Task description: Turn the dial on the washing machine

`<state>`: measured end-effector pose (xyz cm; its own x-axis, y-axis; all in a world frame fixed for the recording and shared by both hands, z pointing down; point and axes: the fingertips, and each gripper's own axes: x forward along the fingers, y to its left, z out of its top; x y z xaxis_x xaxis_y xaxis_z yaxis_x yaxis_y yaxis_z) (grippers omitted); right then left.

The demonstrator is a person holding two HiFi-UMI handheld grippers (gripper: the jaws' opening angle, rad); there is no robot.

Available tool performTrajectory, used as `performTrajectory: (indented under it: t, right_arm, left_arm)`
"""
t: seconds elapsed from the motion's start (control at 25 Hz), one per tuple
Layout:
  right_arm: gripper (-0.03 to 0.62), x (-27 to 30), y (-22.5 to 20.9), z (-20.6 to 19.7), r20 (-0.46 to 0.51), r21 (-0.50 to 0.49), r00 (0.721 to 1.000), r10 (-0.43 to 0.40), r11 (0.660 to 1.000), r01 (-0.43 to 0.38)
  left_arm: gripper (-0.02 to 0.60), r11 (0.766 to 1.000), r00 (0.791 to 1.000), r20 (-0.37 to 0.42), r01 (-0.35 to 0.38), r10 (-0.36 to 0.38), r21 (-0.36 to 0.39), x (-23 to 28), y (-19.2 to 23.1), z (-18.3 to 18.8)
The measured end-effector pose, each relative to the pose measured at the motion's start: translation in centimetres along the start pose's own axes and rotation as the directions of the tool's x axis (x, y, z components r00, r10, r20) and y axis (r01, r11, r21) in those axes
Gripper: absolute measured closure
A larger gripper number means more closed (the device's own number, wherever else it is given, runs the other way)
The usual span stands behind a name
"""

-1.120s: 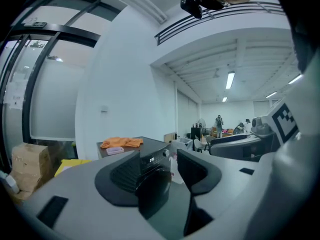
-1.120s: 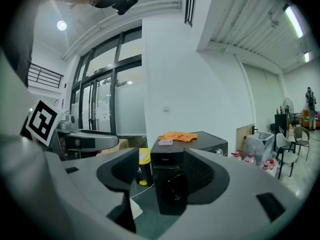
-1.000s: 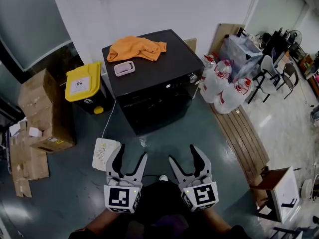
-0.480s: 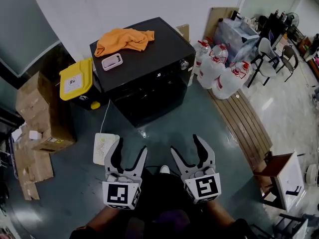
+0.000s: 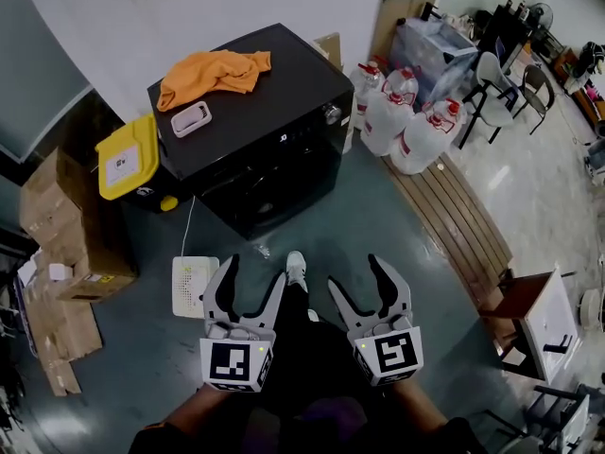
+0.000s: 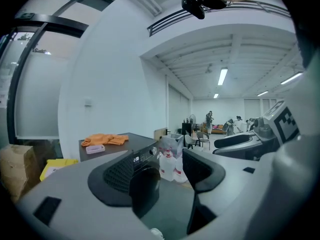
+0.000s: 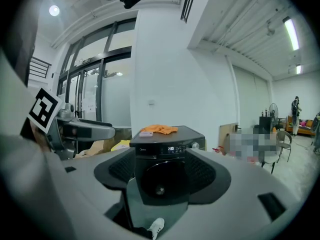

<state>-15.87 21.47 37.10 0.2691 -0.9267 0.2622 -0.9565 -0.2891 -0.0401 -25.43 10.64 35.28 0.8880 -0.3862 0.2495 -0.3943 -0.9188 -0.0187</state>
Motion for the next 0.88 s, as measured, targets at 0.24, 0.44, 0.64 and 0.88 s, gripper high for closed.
performTrajectory:
  t: [0.24, 0.44, 0.64, 0.88]
  right_arm:
    - [0.272, 3.4, -2.7, 0.7, -0.019, -0.008, 1.0, -0.018, 1.0, 0.018]
    - [0.272, 8.7, -6.4, 1.2, -0.064, -0.006, 0.998, -0.018, 1.0, 0.018]
    - [0.272, 15.3, -10.6, 3.1, -0.108, -0.018, 0.994, -0.028, 0.999, 0.027]
    - [0.272, 21.5, -15.1, 5.3, -0.137, -0.028, 0.987, -0.08, 0.997, 0.077]
  left_arm:
    - [0.29, 0.999, 0.999, 0.004, 0.038, -0.038, -0.011, 5.2, 0.5, 0.9]
    - [0.29, 0.998, 0.998, -0.013, 0.056, -0.056, -0.012, 11.3, 2.1, 1.2]
    - [0.29, 0.994, 0.99, -0.085, 0.11, -0.112, -0.023, 19.2, 3.7, 2.0]
    - [0.29, 0.98, 0.977, -0.072, 0.201, -0.201, -0.015, 27.5, 4.1, 4.9]
